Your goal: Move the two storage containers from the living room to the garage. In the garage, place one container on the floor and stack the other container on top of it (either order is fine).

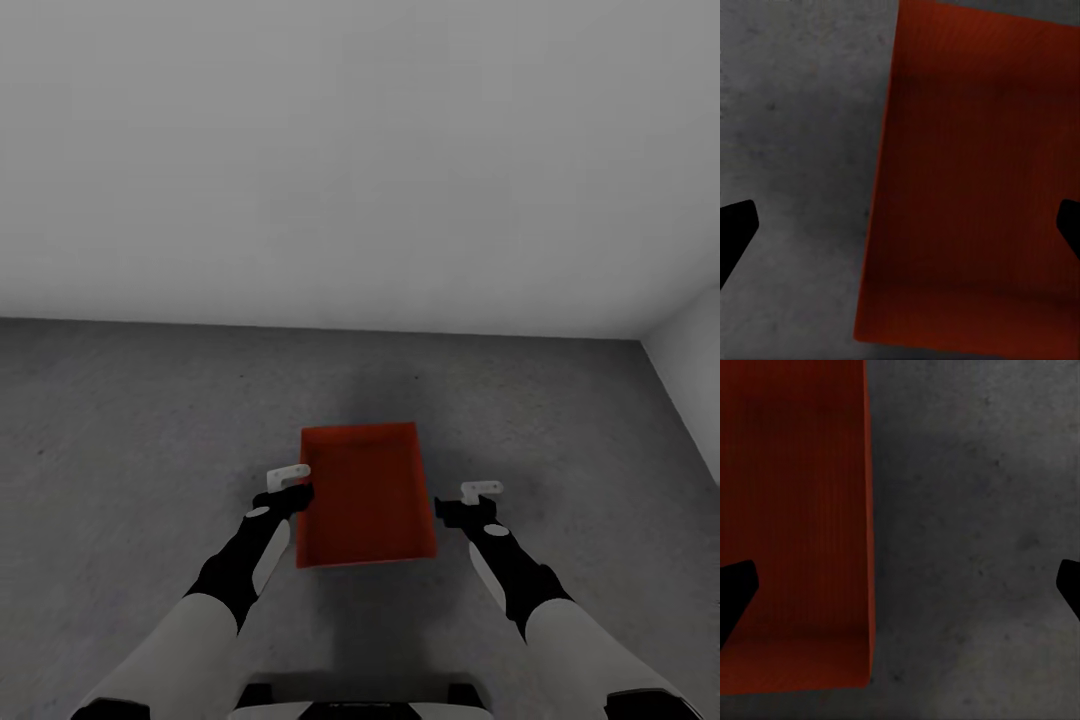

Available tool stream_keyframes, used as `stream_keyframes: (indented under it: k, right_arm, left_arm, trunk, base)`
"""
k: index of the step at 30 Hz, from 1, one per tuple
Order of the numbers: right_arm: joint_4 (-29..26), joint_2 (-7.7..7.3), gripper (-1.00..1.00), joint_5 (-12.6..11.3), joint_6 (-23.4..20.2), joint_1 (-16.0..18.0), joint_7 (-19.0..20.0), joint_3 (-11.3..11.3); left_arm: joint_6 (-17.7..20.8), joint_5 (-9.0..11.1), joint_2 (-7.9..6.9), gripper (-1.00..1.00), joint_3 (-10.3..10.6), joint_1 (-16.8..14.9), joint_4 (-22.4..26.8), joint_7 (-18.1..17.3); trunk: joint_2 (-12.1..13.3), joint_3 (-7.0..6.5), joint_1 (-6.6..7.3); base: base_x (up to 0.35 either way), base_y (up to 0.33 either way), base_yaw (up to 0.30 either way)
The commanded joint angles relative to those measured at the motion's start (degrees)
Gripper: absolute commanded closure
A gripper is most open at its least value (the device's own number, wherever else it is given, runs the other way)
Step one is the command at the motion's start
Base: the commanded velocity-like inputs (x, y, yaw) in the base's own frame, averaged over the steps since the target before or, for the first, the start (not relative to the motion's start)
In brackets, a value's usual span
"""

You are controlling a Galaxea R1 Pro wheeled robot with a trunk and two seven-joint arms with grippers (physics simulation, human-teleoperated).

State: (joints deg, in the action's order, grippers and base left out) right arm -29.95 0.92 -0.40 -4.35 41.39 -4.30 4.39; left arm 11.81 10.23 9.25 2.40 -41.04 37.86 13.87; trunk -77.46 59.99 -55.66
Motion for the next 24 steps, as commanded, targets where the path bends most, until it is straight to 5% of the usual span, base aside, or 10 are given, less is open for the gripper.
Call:
stream_keyframes:
  k: [1, 24]
  right_arm:
    - [-0.1, -0.04, -1.00, 0.0, -0.4, 0.0, -0.4, 0.4]
    - [-0.1, -0.04, -1.00, 0.0, -0.4, 0.0, -0.4, 0.4]
  left_arm:
    - [0.2, 0.6, -0.03, -1.00, 0.2, 0.0, 0.1, 0.5]
    - [0.3, 0.6, -0.10, -1.00, 0.2, 0.0, 0.2, 0.5]
  trunk:
    - [0.4, -0.16, 0.23]
    - [9.6, -4.28, 5.28]
  base:
    - [0.000, 0.000, 0.000]
    - [0.000, 0.000, 0.000]
